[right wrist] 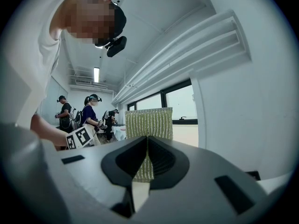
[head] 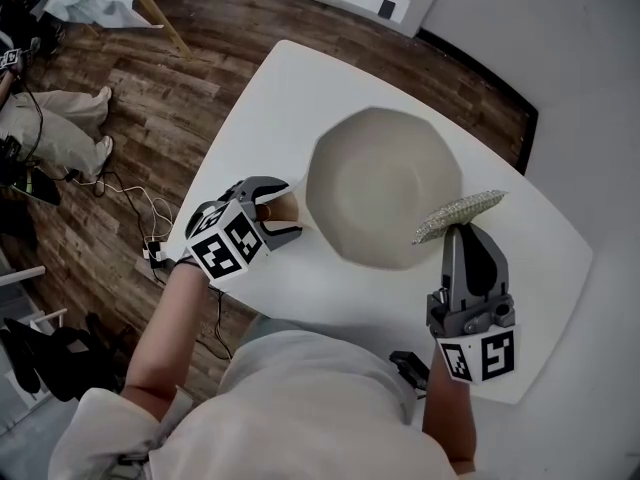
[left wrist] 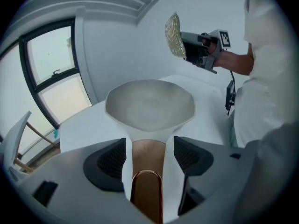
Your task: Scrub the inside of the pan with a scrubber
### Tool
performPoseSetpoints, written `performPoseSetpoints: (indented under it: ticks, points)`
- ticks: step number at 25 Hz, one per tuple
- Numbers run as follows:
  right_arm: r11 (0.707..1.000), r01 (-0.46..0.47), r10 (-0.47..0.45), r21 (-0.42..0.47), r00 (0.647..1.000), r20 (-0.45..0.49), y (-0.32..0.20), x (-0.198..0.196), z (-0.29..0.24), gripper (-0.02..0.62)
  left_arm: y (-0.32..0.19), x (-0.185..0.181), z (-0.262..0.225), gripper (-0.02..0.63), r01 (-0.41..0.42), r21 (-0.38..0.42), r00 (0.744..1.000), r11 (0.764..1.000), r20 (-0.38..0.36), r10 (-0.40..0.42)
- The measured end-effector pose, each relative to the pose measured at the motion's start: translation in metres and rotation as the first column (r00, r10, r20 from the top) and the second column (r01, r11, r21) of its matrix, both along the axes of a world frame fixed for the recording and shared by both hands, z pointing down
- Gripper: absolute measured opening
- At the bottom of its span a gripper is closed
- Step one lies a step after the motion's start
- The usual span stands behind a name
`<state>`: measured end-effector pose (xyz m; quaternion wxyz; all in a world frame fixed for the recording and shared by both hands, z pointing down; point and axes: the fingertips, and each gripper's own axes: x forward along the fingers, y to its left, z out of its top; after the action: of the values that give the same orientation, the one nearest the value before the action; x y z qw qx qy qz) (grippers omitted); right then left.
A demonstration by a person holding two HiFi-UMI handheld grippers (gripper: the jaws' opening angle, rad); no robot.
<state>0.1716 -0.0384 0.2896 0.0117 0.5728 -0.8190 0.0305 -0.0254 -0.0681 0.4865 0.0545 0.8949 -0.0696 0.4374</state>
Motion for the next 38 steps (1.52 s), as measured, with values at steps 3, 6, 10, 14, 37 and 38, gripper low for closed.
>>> performPoseSetpoints:
  ticks: [3, 6, 10, 14, 37, 38]
  points:
    - [1.0, 0.009, -0.009, -0.002, 1.0, -0.007, -0.004, -0.003, 0.002, 0.025, 0.0, -0.004, 0.016, 0.31, -0.037, -0.013, 0.992, 0.999, 0.122, 0.038]
    - [0.999, 0.039, -0.039, -0.013, 0.999, -0.031, -0.011, -0.011, 0.007, 0.025, -0.002, -0.011, 0.028, 0.31, -0.038, -0.038, 0.975, 0.999, 0.215, 0.045]
    - [0.996, 0.075, -0.077, -0.049, 0.996, -0.042, -0.024, -0.018, 0.016, 0.025, -0.008, -0.013, 0.033, 0.31, -0.029, -0.024, 0.963, 0.999, 0.267, 0.034]
    - [0.992, 0.092, -0.095, -0.083, 0.995, -0.023, -0.037, -0.021, 0.031, 0.025, -0.009, -0.016, 0.04, 0.303, -0.033, -0.029, 0.947, 0.999, 0.318, 0.04]
    - [0.929, 0.209, -0.198, -0.305, 0.978, 0.068, -0.129, -0.075, 0.153, 0.025, -0.012, -0.019, 0.042, 0.218, -0.067, -0.036, 0.93, 0.997, 0.36, 0.075]
    - [0.926, 0.211, -0.2, -0.313, 0.978, 0.068, -0.132, -0.076, 0.158, 0.025, -0.012, -0.019, 0.042, 0.218, -0.067, -0.037, 0.93, 0.997, 0.36, 0.075]
